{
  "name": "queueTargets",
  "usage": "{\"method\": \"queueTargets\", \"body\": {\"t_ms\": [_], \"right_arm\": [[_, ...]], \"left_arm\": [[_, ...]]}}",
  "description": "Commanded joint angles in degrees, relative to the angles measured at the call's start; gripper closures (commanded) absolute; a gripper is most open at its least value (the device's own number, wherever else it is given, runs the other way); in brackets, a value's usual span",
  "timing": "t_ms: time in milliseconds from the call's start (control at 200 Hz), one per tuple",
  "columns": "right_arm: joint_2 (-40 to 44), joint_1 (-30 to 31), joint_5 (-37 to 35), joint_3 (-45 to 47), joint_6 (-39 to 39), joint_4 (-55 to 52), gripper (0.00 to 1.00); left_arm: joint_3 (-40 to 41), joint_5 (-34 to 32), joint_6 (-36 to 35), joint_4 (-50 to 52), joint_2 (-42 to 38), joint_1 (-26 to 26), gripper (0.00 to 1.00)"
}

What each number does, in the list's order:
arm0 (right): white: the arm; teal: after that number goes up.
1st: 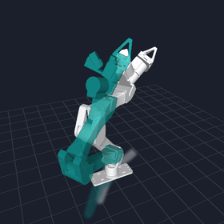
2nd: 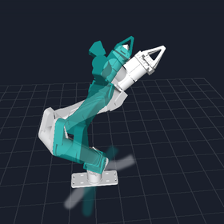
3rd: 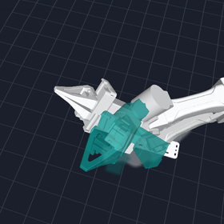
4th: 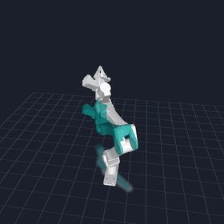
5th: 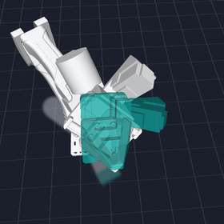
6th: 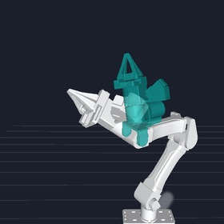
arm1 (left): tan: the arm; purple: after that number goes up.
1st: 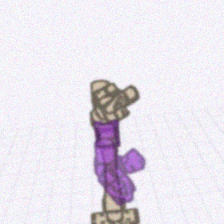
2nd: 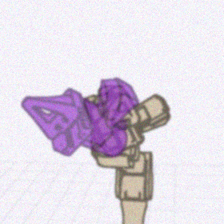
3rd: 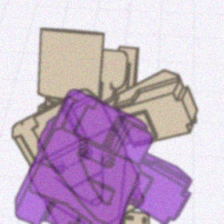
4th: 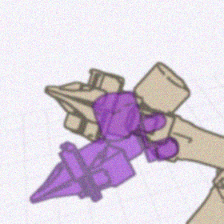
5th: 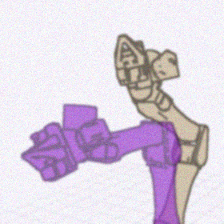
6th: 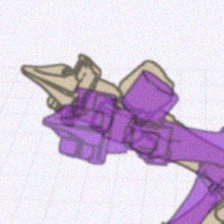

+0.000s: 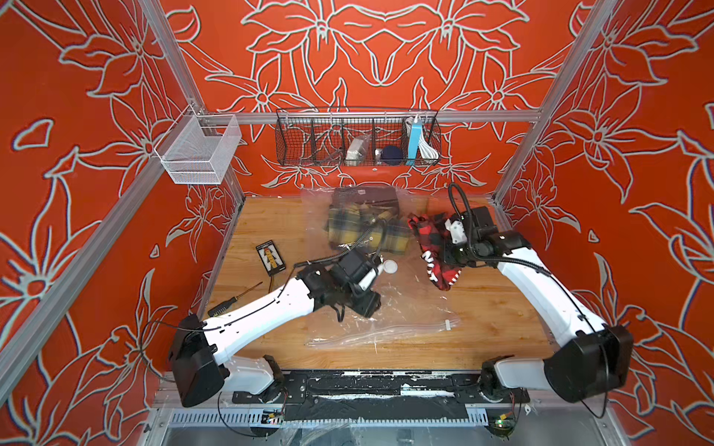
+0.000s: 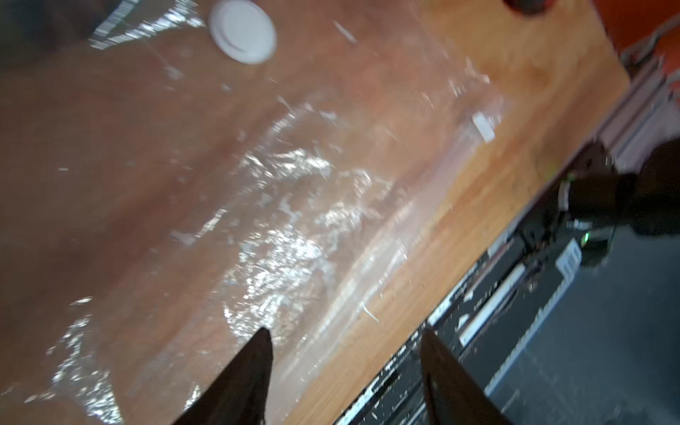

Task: Place the folded shirt into the vacuum bag
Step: Adjust the vacuum bag at the center of the board, then open the vacuum bag at the center of the board.

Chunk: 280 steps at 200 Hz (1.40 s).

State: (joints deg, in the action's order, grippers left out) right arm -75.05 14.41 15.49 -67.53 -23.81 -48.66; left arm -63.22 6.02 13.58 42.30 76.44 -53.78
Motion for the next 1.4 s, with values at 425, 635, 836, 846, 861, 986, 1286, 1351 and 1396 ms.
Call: {"method": "queueTargets", "body": {"t_ms": [425,635,836,846,861,986,1286,1351,1396], "right_arm": [[4.5,-3.8,1.9,6.9,1.1,-2.6,1.00],[6.2,-4.2,2.2,7.5,1.2,-3.6,1.00],[11.6,-4.0,7.9,9.6,-0.1,-6.4,1.00],[12.0,-3.9,8.1,9.8,-0.2,-6.6,1.00],[12.5,-3.9,8.4,10.0,-0.3,-6.8,1.00],[16.9,-1.7,11.3,11.9,-2.1,-8.8,1.00],[29.3,18.4,17.3,13.8,-12.1,-4.9,1.00],[30.7,23.8,16.9,14.0,-14.3,-1.0,1.00],[30.4,27.4,15.5,13.9,-14.9,0.6,1.00]], "left_arm": [[-0.6,-15.3,-11.4,3.7,18.6,-10.5,0.38],[1.4,-21.4,-13.7,2.3,18.8,-10.2,0.55],[1.6,-22.4,-14.2,-0.3,17.7,-8.6,0.73],[1.5,-22.3,-14.2,-0.4,17.7,-8.4,0.74],[1.4,-22.1,-14.2,-0.4,17.6,-8.2,0.75],[0.4,-18.1,-13.4,-1.3,15.8,-4.5,0.88],[-9.5,2.4,-7.2,-1.0,11.8,8.2,1.00],[-12.3,4.4,-6.2,-0.1,13.0,9.4,1.00],[-13.6,5.4,-5.6,0.1,13.6,10.1,1.00]]}}
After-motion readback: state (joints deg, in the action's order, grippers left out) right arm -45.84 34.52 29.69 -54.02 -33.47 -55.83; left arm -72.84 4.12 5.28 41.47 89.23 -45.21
